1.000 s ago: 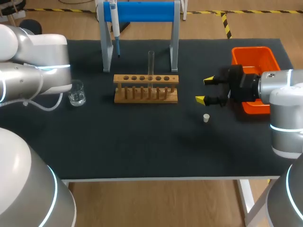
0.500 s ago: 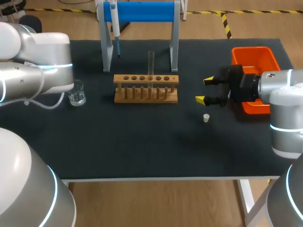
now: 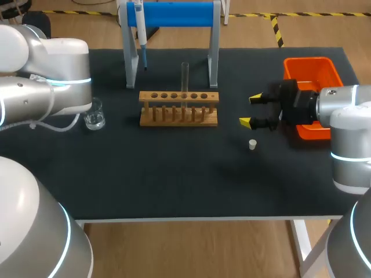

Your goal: Invert the test tube, pick up the pipette, mount the tip to pipette, aspirate from beaker and dispense into the tube, eject the tip, return the pipette, and cap with the stopper.

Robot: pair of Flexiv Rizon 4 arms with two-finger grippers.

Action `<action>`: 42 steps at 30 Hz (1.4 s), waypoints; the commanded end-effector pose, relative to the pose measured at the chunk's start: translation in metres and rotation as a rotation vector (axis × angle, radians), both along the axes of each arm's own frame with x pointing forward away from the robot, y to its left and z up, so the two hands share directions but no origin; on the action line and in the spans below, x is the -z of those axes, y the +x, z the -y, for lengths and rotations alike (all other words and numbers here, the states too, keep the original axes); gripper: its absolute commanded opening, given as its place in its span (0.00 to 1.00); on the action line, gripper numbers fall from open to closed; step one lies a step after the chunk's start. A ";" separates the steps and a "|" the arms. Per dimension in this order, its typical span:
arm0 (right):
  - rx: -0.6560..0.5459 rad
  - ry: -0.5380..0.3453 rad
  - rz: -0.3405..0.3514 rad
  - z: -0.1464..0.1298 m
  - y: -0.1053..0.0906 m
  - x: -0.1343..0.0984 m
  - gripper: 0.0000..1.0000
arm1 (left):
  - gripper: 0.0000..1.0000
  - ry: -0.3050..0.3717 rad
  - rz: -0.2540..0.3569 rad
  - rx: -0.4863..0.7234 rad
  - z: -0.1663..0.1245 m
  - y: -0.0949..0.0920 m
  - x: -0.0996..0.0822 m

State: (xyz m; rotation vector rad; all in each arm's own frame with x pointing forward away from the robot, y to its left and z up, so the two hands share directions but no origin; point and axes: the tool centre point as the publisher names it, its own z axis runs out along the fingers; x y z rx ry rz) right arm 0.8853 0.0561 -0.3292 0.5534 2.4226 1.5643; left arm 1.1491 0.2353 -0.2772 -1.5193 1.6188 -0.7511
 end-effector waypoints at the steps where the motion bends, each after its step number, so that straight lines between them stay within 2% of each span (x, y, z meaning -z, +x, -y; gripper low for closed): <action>1: 0.000 0.002 0.002 0.001 -0.001 0.000 1.00 | 0.00 0.005 -0.003 0.074 0.005 -0.023 -0.021; 6: 0.000 0.002 0.002 0.001 -0.001 0.000 1.00 | 0.00 0.024 -0.010 0.208 0.023 -0.047 -0.044; 11: 0.000 0.002 0.002 0.001 -0.001 0.000 1.00 | 0.00 0.006 0.000 0.366 0.047 -0.077 -0.066; 16: 0.000 0.002 0.002 0.001 -0.001 0.000 1.00 | 0.00 -0.024 0.023 0.539 0.075 -0.114 -0.085; 19: 0.000 0.002 0.002 0.001 -0.001 0.000 1.00 | 0.00 -0.012 0.020 0.634 0.092 -0.139 -0.092; 42: 0.000 0.002 0.002 0.001 -0.001 0.000 1.00 | 0.00 -0.012 0.020 0.634 0.092 -0.139 -0.092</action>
